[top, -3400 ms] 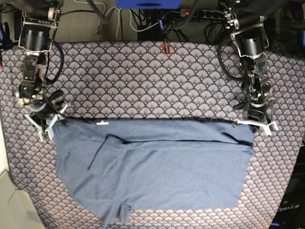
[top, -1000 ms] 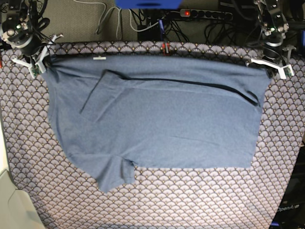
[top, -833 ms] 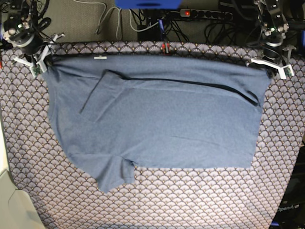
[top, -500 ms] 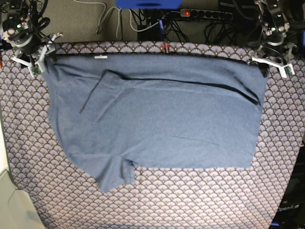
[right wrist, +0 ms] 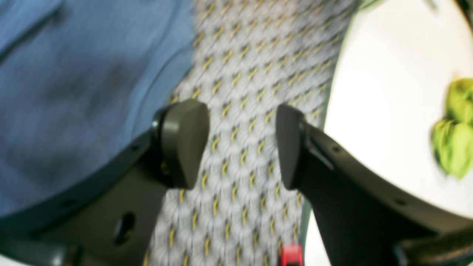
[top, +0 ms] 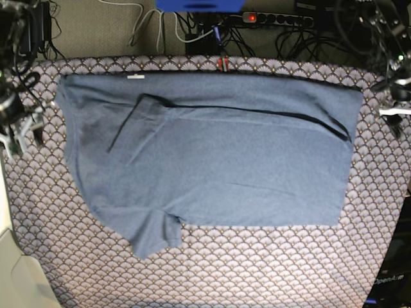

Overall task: Fold the T-shirt properly
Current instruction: 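Release the shirt and move both grippers toward its opposite edge, then grasp the shirt's hem edge with both grippers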

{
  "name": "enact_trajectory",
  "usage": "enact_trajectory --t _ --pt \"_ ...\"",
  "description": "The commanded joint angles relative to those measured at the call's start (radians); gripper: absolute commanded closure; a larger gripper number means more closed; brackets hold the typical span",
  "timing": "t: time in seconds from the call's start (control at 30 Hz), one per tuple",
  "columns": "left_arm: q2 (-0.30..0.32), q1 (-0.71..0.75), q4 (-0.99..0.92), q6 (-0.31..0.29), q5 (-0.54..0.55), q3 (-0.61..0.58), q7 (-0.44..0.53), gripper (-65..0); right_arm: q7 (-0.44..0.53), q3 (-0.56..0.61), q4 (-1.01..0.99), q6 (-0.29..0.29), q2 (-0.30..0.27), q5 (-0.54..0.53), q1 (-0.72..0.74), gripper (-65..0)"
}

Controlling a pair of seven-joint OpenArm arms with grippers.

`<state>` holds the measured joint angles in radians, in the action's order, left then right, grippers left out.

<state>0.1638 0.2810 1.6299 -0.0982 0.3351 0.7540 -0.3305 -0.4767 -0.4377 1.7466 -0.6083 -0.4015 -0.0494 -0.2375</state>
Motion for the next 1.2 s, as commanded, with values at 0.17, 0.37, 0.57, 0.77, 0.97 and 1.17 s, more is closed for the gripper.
enact_trajectory --t 0.17,0.37,0.57,0.77,0.97,1.17 --pt "0.003 -0.173 -0.072 -0.001 0.003 0.000 -0.066 -38.6 -0.073 0.161 -0.308 0.008 -0.026 -0.008 0.427 -33.9" --pt "0.012 -0.296 -0.182 -0.001 0.002 -0.026 -0.095 -38.6 -0.027 0.328 -0.710 0.008 -0.023 -0.008 0.746 -33.8" --pt "0.062 -0.385 -0.331 0.001 0.002 -0.120 -0.083 -38.5 0.126 0.452 -1.042 0.012 0.014 -0.008 0.935 -33.7" --pt "0.078 -0.457 -0.418 0.002 -0.032 -0.201 -0.006 -38.5 0.270 0.480 -1.256 0.054 0.048 -0.008 1.033 -33.9" --pt "0.061 -0.489 -0.472 0.002 -0.115 -0.210 0.043 -38.5 0.304 0.481 -1.282 0.092 0.042 -0.008 1.028 -34.0" --pt "0.055 -0.513 -0.517 0.002 -0.118 -0.210 0.058 -38.5 0.306 0.480 -1.282 0.095 0.036 -0.008 0.969 -33.9"
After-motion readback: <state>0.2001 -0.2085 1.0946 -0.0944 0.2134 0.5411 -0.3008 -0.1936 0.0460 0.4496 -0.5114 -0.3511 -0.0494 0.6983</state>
